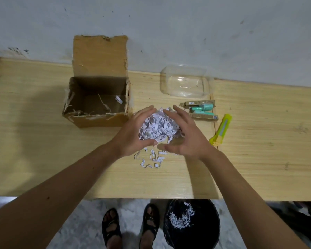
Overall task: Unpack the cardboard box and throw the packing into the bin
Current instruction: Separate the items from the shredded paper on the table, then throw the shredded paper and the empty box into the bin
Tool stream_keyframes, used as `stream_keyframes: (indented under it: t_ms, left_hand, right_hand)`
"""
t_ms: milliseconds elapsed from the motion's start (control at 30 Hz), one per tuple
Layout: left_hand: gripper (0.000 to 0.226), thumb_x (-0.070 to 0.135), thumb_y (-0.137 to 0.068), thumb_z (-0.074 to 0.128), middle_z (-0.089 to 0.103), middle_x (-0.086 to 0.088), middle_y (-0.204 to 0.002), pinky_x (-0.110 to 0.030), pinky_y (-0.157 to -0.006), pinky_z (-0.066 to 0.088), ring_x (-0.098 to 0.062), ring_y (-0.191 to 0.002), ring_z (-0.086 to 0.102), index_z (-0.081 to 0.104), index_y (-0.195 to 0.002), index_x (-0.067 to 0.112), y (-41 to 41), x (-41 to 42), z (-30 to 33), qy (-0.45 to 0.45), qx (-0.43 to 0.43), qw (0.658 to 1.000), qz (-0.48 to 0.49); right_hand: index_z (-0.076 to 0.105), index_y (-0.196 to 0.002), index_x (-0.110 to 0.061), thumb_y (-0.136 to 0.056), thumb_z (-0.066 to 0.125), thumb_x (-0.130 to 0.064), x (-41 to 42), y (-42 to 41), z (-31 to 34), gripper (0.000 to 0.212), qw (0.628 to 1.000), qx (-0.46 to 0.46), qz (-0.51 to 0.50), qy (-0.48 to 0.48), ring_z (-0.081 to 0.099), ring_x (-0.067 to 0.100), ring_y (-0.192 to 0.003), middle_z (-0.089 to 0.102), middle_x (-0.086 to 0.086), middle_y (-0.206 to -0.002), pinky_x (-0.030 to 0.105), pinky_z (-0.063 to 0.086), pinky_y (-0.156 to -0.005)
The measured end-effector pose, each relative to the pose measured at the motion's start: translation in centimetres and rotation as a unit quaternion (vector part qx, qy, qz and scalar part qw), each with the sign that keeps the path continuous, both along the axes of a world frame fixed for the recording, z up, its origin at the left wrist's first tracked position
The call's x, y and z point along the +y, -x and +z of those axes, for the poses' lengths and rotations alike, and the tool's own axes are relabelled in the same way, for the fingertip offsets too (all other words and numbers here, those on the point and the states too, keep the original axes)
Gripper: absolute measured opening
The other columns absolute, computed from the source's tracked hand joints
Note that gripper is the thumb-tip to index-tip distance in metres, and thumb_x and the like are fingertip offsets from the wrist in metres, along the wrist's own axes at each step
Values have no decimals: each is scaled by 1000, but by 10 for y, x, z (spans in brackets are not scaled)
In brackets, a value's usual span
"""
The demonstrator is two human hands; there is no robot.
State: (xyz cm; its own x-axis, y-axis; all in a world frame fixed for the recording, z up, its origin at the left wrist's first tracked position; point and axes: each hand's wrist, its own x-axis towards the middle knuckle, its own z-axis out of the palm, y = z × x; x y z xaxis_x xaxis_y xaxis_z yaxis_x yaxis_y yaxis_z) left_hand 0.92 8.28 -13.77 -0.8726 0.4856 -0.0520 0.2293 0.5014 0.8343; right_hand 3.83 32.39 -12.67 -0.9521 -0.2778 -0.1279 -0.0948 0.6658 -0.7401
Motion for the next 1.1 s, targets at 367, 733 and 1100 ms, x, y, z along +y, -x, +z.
stream_keyframes:
  t_ms: [367,733,1100]
  left_hand:
    - [113,21,-64,99,49,5,-149,-18,-113,36,-9,-137,47,37,-158,21,-2,-15,-16,0,-27,999,-38]
    - [63,5,-71,92,74,4,-115,-34,-92,56,-10,-103,70,67,-129,14,-25,-4,-26,-62,4,998,-7]
    - [41,14,-69,96,76,2,-85,-31,-70,52,-6,-72,63,69,-98,22,-48,21,-18,-38,-48,998,-15]
  right_hand:
    - [43,-155,-27,-63,96,-40,-10,0,-24,107,997,31,25,-64,44,21,-128,51,-3,-141,34,36,-108]
    - [71,-125,-17,-81,80,-20,-38,-52,-26,46,990,99,-95,-17,68,21,-103,69,2,-110,39,56,-86]
    - [64,-73,-12,-74,70,-25,-30,-98,-1,14,972,30,-232,1,55,10,-61,63,1,-66,33,45,-58]
